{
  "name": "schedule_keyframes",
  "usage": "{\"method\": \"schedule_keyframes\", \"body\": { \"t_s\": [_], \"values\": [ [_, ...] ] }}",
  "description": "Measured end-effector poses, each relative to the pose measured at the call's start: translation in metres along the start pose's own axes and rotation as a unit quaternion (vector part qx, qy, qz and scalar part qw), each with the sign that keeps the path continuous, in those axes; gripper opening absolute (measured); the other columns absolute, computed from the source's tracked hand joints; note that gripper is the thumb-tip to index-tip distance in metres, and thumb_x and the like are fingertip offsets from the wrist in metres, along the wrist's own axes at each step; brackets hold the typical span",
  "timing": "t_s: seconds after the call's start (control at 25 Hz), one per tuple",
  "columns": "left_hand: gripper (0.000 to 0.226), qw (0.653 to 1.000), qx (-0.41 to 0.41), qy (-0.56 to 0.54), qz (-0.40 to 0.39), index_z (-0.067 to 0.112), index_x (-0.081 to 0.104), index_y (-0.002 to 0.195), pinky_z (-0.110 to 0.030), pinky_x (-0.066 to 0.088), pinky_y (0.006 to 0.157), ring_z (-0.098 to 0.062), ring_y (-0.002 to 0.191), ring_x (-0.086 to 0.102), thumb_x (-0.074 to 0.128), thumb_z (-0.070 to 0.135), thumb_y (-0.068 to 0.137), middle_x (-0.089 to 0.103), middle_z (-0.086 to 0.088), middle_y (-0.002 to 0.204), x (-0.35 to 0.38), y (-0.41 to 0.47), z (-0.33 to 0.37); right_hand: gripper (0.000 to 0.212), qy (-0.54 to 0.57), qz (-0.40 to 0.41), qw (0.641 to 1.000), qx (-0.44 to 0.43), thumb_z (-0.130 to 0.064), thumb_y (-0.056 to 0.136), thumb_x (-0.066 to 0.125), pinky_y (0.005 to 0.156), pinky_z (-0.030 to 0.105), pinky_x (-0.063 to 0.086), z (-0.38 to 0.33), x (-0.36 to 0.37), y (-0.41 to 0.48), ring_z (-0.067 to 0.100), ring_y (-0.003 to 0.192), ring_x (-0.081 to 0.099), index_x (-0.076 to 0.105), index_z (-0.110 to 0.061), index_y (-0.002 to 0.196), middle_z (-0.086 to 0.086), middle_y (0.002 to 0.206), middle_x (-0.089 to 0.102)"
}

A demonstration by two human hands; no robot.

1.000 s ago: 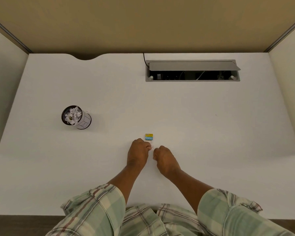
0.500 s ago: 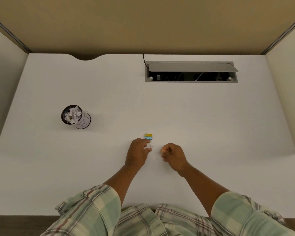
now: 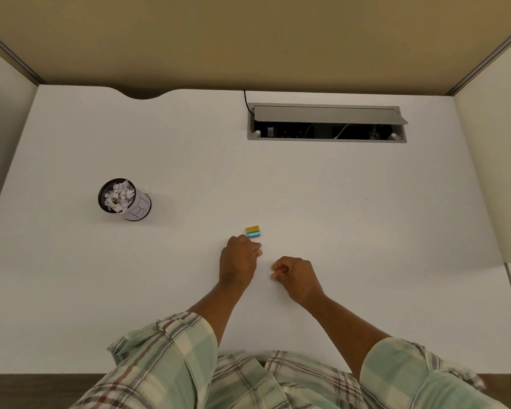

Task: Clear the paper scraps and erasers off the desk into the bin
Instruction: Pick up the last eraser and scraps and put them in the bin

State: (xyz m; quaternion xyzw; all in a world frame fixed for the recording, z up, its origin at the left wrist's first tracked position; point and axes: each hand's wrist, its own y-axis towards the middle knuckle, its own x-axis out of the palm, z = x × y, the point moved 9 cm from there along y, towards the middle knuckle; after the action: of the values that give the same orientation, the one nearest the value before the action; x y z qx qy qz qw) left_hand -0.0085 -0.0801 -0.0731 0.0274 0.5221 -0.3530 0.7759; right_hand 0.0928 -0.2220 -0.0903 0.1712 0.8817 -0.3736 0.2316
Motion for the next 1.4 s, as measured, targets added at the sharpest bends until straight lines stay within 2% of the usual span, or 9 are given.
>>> {"method": "schedule_keyframes", "body": {
  "t_s": [0.12, 0.28, 0.52, 0.68, 0.8, 0.96, 1.16, 1.32, 1.4],
  "values": [
    [0.027, 0.998, 0.024, 0.056, -0.002, 0.026, 0.074, 0.116, -0.035, 0.056, 0.085, -0.019, 0.109, 0.060, 0.052, 0.032, 0.103, 0.067, 0.002, 0.122, -0.002, 0.001, 0.010, 0.011, -0.003, 0.003, 1.000, 0.005, -0.018, 0.086, 0.077, 0.074, 0.017, 0.050, 0.000, 0.001, 0.000, 0.013, 0.081, 0.068, 0.077, -0.018, 0.097, -0.001, 0.091, 0.076],
    [0.022, 0.996, 0.028, 0.081, -0.017, 0.023, 0.072, 0.104, -0.033, 0.055, 0.077, -0.020, 0.102, 0.058, 0.051, 0.017, 0.101, 0.065, -0.001, 0.114, 0.002, 0.004, 0.010, 0.013, 0.023, 0.023, 0.999, 0.011, -0.019, 0.086, 0.078, 0.073, 0.012, 0.046, 0.000, -0.003, 0.000, 0.009, 0.080, 0.066, 0.077, -0.017, 0.098, -0.005, 0.089, 0.074],
    [0.011, 0.980, -0.067, -0.185, 0.025, 0.014, 0.069, 0.088, -0.019, 0.044, 0.077, -0.014, 0.086, 0.061, 0.062, 0.009, 0.095, 0.068, 0.001, 0.092, -0.016, -0.003, -0.037, 0.015, -0.017, 0.034, 0.999, -0.001, -0.021, 0.088, 0.073, 0.074, 0.021, 0.052, -0.004, 0.002, 0.001, 0.013, 0.081, 0.067, 0.076, -0.017, 0.102, -0.002, 0.090, 0.075],
    [0.011, 0.961, -0.114, -0.251, 0.025, 0.022, 0.070, 0.084, -0.014, 0.045, 0.072, -0.005, 0.080, 0.064, 0.066, 0.016, 0.092, 0.069, 0.011, 0.085, -0.021, -0.021, -0.070, 0.020, -0.134, 0.012, 0.990, -0.051, -0.026, 0.096, 0.061, 0.084, 0.032, 0.053, -0.016, 0.015, 0.002, 0.020, 0.095, 0.065, 0.074, -0.018, 0.108, 0.002, 0.102, 0.070],
    [0.012, 0.950, -0.143, -0.277, 0.021, 0.026, 0.070, 0.082, -0.010, 0.044, 0.068, -0.002, 0.080, 0.066, 0.068, 0.019, 0.091, 0.071, 0.013, 0.083, -0.019, -0.037, -0.089, 0.021, -0.221, 0.005, 0.971, -0.093, -0.023, 0.100, 0.049, 0.071, 0.034, 0.049, -0.025, 0.024, -0.001, 0.025, 0.085, 0.061, 0.067, -0.014, 0.094, 0.005, 0.095, 0.061],
    [0.013, 0.932, -0.165, -0.321, 0.036, 0.025, 0.071, 0.082, -0.015, 0.047, 0.072, -0.006, 0.082, 0.068, 0.068, 0.016, 0.091, 0.073, 0.010, 0.086, -0.025, -0.056, -0.105, 0.017, -0.267, 0.005, 0.957, -0.112, -0.004, 0.093, 0.043, 0.063, 0.032, 0.043, -0.033, 0.031, -0.006, 0.023, 0.078, 0.054, 0.055, -0.015, 0.089, 0.003, 0.093, 0.052],
    [0.013, 0.904, -0.166, -0.369, 0.139, 0.029, 0.071, 0.085, -0.019, 0.050, 0.074, -0.001, 0.086, 0.065, 0.068, 0.018, 0.090, 0.072, 0.012, 0.091, -0.077, -0.075, -0.131, 0.023, -0.180, 0.030, 0.976, -0.118, 0.000, 0.091, 0.043, 0.057, 0.018, 0.029, -0.077, 0.032, 0.006, 0.019, 0.075, 0.050, 0.044, -0.021, 0.082, -0.004, 0.085, 0.048],
    [0.007, 0.859, -0.172, -0.390, 0.283, 0.023, 0.073, 0.090, -0.029, 0.055, 0.077, -0.007, 0.083, 0.066, 0.070, 0.017, 0.091, 0.072, 0.008, 0.091, -0.154, -0.072, -0.169, 0.019, -0.091, 0.047, 0.980, -0.170, -0.007, 0.094, 0.048, 0.069, 0.028, 0.050, -0.185, 0.039, 0.031, 0.014, 0.080, 0.058, 0.057, -0.020, 0.083, -0.003, 0.087, 0.061],
    [0.004, 0.837, -0.182, -0.394, 0.335, 0.019, 0.074, 0.093, -0.031, 0.057, 0.075, -0.007, 0.080, 0.066, 0.070, 0.018, 0.091, 0.072, 0.006, 0.090, -0.193, -0.059, -0.191, 0.018, -0.053, 0.050, 0.977, -0.202, -0.008, 0.092, 0.052, 0.070, 0.029, 0.052, -0.248, 0.046, 0.042, 0.012, 0.081, 0.061, 0.061, -0.019, 0.082, -0.005, 0.087, 0.064]
  ]
}}
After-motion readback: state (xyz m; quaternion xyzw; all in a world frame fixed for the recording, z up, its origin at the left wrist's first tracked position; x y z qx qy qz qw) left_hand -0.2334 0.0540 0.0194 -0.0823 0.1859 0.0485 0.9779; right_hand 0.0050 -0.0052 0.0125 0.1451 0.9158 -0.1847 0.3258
